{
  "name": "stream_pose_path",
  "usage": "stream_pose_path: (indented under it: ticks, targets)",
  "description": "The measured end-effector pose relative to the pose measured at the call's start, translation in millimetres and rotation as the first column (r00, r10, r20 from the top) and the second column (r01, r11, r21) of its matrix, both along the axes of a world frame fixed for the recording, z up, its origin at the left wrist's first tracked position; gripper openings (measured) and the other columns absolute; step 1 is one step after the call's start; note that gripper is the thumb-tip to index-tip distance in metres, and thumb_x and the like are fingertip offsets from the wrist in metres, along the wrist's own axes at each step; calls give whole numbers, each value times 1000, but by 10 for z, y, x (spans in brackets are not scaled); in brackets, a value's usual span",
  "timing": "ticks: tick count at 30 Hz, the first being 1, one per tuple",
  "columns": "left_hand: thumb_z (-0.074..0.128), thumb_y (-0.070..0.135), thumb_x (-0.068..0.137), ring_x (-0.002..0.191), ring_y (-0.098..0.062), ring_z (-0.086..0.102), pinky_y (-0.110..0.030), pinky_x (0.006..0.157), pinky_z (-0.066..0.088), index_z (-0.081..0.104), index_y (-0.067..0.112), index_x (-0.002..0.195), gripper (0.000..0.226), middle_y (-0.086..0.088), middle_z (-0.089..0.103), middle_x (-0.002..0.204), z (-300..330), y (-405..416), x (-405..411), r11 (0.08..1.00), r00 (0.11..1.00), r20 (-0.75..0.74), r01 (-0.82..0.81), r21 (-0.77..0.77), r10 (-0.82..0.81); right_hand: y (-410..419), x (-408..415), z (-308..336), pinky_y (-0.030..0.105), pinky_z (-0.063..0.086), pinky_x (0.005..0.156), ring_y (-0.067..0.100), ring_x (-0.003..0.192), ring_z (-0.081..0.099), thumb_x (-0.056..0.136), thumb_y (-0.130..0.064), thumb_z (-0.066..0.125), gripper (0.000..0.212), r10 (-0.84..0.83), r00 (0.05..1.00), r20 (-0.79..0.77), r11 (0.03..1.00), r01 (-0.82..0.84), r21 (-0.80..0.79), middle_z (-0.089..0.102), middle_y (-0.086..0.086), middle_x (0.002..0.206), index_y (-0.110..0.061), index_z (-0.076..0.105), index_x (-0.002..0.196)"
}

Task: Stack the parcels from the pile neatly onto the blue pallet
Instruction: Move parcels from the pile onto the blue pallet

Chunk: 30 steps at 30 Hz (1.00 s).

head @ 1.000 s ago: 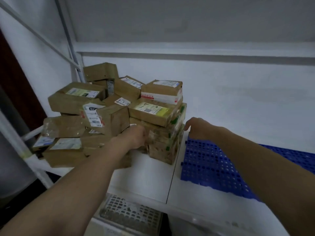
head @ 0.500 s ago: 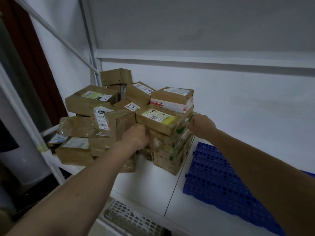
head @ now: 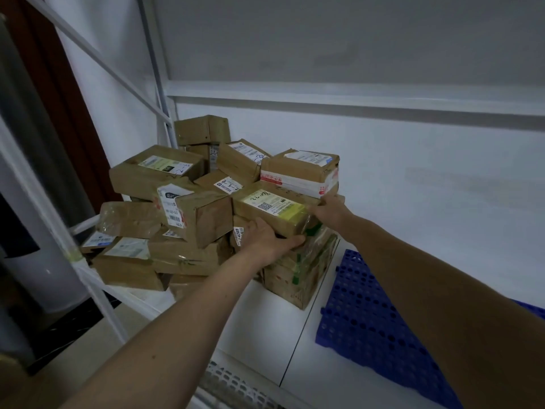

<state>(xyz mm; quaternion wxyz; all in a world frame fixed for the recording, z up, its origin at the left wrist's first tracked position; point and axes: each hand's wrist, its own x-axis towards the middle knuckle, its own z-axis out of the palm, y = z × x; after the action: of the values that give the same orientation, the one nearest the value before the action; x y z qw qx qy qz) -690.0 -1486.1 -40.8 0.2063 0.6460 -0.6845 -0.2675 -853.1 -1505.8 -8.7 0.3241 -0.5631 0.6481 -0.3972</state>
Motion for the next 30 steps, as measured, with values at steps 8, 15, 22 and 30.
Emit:
stream_pose_path:
  ticks: [8,15,22,30]
  targets:
    - [75,64,62,141,-28,20,-42,114,26,0,3,147,129,-13,22,152,-113,65,-150,996,976,-212,-66,-63,51,43,-48,14,35,50,89,22,109,54,87,-12,63,39,83,995,64,997,-82,-15,55,5,115,-10,53,125]
    - [78,44,71,142,-28,20,-39,117,24,6,-1,147,114,-18,20,151,-110,439,-282,875,888,-460,-217,-432,-7,248,-113,109,32,56,75,21,94,62,92,-8,58,4,151,905,398,986,-169,11,61,11,106,-6,59,95]
    - [52,45,92,147,-25,2,-33,119,10,-4,-3,150,93,-18,-1,159,340,496,-414,743,893,-364,-52,-667,-264,537,-385,298,41,56,84,26,92,67,86,-4,64,15,155,712,685,978,-13,-209,65,14,103,-10,51,92]
    - [44,26,99,110,-20,54,-43,85,51,35,8,135,41,-8,51,128,353,365,-1080,713,764,-401,108,-693,-505,1018,-1153,150,42,57,79,31,99,67,83,-5,67,12,-31,626,779,944,274,-183,71,16,104,-9,57,88]
